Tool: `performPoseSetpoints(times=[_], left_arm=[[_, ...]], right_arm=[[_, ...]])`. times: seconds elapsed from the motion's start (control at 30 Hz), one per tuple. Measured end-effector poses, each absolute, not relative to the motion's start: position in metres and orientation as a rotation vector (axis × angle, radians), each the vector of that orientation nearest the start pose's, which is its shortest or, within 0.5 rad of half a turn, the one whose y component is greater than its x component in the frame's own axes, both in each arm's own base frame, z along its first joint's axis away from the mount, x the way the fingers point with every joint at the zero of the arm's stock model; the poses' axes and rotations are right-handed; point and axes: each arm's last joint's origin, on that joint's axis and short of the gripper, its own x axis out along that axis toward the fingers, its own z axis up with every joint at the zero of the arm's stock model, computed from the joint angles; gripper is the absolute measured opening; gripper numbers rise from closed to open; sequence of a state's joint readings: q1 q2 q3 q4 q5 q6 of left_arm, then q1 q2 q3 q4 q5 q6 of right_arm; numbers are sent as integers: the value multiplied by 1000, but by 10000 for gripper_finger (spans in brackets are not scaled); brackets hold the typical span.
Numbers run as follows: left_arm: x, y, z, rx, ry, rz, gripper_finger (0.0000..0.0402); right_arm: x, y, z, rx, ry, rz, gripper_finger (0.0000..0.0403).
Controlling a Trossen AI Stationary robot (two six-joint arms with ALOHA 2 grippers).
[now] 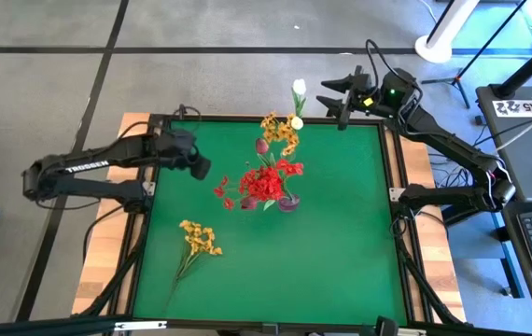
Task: Sort flowers into vase by color
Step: Put the yellow flowers into the transparent vase
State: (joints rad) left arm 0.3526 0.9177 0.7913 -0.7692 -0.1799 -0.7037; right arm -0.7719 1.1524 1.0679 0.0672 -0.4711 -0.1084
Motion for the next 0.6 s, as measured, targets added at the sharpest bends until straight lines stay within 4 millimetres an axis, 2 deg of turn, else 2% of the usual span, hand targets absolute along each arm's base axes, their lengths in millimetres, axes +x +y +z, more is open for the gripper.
performPoseSetpoints(times=[0.13, 0.3, 0.4, 0.6], left_arm=[[158, 53, 263, -740, 795, 799, 133], [156, 42, 262, -756, 854, 781, 133], [155, 35, 260, -823, 883, 773, 133], [161, 14, 255, -853, 926, 732, 133]], right_arm=[[192, -168, 382, -65, 25, -289, 230], [193, -168, 381, -53, 31, -267, 230], [193, -167, 381, -38, 29, -252, 230], [193, -166, 381, -33, 33, -218, 230]])
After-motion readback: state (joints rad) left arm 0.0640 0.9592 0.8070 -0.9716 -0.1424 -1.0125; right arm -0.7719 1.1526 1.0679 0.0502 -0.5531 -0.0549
